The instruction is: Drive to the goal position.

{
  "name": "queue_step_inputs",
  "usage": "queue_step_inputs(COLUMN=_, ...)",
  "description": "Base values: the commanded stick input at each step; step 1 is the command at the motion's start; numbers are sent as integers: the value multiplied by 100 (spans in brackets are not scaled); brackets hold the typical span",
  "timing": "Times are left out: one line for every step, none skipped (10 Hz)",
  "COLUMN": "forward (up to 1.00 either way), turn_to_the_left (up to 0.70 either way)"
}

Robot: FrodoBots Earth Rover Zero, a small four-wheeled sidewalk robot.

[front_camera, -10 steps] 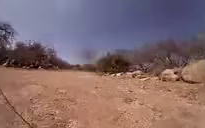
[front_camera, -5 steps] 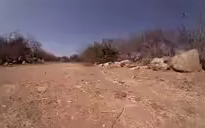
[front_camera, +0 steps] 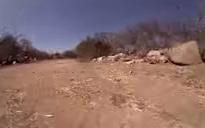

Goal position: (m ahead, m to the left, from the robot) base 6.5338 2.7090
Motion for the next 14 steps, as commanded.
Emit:
queue_step_inputs(forward=100, turn_to_the_left=0)
queue_step_inputs(forward=100, turn_to_the_left=0)
queue_step_inputs(forward=100, turn_to_the_left=27)
queue_step_inputs(forward=100, turn_to_the_left=27)
queue_step_inputs(forward=100, turn_to_the_left=0)
queue_step_inputs(forward=100, turn_to_the_left=0)
queue_step_inputs(forward=100, turn_to_the_left=0)
queue_step_inputs(forward=100, turn_to_the_left=0)
queue_step_inputs(forward=100, turn_to_the_left=0)
queue_step_inputs(forward=100, turn_to_the_left=0)
queue_step_inputs(forward=100, turn_to_the_left=0)
queue_step_inputs(forward=100, turn_to_the_left=5)
queue_step_inputs(forward=100, turn_to_the_left=16)
queue_step_inputs(forward=100, turn_to_the_left=27)
